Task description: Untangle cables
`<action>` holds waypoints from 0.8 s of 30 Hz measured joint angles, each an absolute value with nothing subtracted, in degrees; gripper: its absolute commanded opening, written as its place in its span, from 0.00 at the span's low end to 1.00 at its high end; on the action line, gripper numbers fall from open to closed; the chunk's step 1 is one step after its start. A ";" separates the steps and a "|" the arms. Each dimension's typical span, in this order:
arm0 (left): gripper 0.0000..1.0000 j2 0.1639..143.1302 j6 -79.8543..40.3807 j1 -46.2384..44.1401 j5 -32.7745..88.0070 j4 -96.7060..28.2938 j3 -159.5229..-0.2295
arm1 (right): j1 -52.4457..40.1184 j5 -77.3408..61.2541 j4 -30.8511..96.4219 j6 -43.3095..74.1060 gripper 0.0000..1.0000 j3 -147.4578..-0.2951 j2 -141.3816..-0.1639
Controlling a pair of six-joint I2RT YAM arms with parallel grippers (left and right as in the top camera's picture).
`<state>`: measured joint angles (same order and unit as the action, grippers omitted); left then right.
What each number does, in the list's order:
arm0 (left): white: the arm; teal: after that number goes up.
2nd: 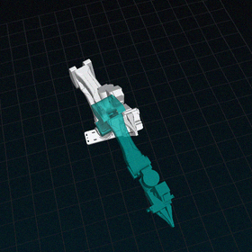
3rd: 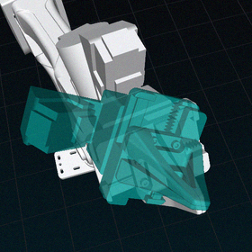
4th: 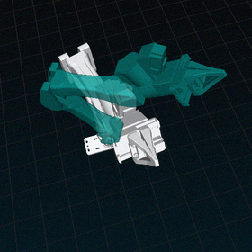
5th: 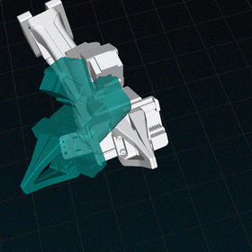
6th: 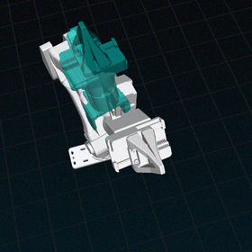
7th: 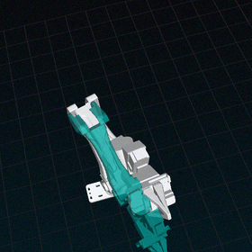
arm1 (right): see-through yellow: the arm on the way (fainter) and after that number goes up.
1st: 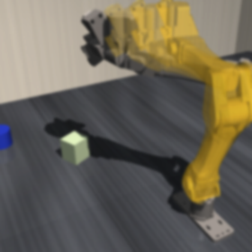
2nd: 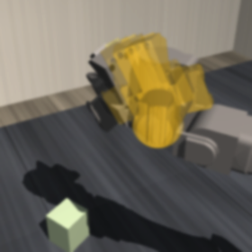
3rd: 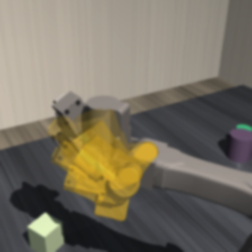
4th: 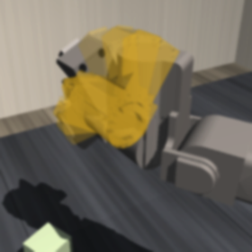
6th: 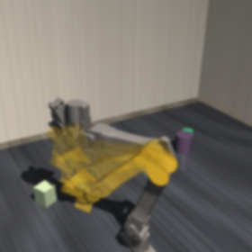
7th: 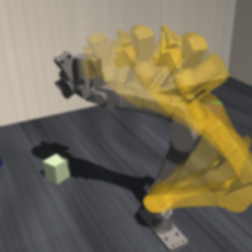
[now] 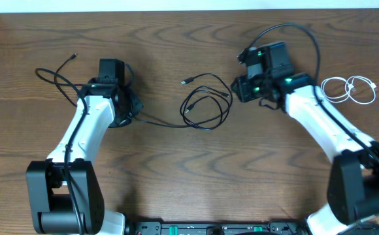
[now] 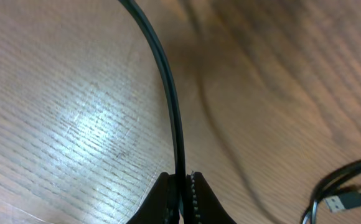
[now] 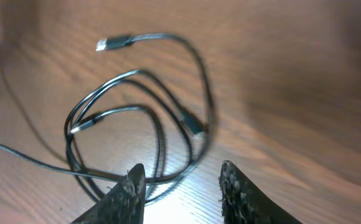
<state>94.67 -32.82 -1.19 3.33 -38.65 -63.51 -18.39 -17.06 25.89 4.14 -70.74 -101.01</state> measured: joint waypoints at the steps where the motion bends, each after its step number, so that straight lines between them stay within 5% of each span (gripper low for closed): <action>1: 0.08 94.67 -33.30 -1.19 3.40 -38.52 -62.94 | -18.92 -17.50 25.85 4.16 0.36 -70.74 -101.89; 12: 0.09 94.67 -35.88 -1.19 3.77 -36.97 -60.36 | -26.63 -19.75 24.40 6.52 0.34 -70.59 -112.55; 17: 0.09 94.67 -36.01 -1.19 3.79 -35.99 -60.36 | -27.22 -19.77 24.14 7.66 0.01 -70.57 -113.03; 24: 0.09 94.67 -36.03 -1.19 3.97 -35.51 -60.36 | -27.09 -19.73 23.66 8.71 0.11 -70.54 -113.03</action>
<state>94.67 -36.03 -1.19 3.97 -35.51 -60.36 -27.09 -19.73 23.66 8.71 -70.54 -113.03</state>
